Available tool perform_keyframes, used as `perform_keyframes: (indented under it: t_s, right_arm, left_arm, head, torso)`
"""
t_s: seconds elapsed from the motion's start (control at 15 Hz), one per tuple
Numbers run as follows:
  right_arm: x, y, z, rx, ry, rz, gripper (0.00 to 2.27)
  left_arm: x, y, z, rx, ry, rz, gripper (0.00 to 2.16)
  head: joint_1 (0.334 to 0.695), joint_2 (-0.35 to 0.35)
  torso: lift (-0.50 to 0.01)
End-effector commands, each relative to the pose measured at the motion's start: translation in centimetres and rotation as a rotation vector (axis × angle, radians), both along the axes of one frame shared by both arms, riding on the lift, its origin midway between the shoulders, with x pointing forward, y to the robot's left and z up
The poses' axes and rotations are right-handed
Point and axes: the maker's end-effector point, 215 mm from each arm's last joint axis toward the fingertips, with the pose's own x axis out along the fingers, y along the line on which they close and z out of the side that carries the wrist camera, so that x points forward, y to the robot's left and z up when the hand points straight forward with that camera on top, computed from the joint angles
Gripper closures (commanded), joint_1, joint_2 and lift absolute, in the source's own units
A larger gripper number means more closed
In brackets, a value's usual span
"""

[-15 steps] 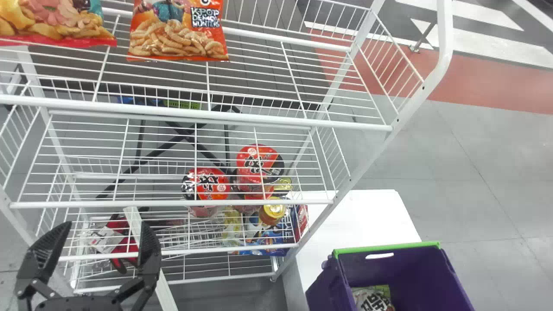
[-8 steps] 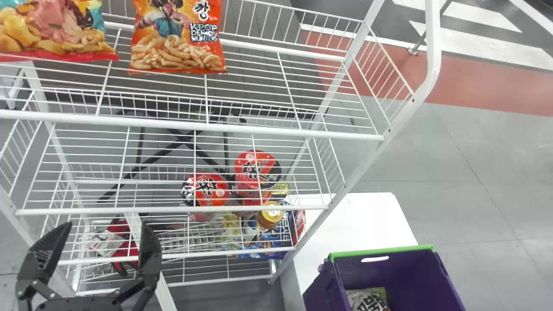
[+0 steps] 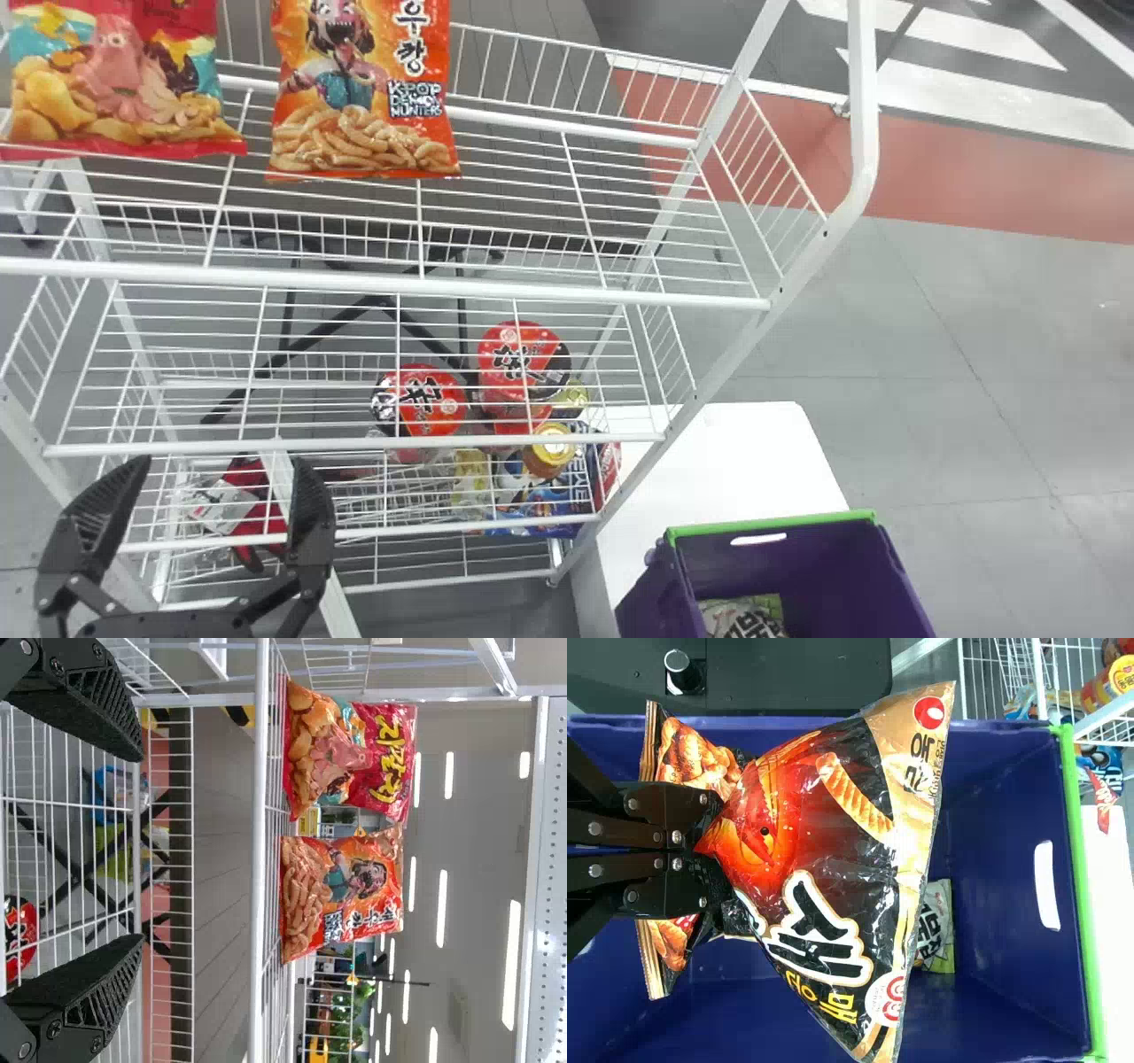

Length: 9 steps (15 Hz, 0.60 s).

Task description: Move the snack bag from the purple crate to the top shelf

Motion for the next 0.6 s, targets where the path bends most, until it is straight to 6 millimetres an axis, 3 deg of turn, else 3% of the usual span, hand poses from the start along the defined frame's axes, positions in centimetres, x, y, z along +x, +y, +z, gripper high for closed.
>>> perform_keyframes:
  t_s: [0.0,0.53]
  right_arm:
    - [-0.02,0.09,0.01,0.003,0.001,-0.001,1.89]
    - [0.37,0.21,-0.02,0.005,-0.004,0.006,1.89]
  left_arm:
    - [-0.05,0.02,-0.02,0.002,0.002,-0.001,0.09]
    - [0.00,-0.08,0.04,0.002,0.003,-0.005,0.09]
  head:
    - [0.695,-0.350]
    - [0.695,-0.350]
  torso:
    - [-0.143]
    - [-0.111]
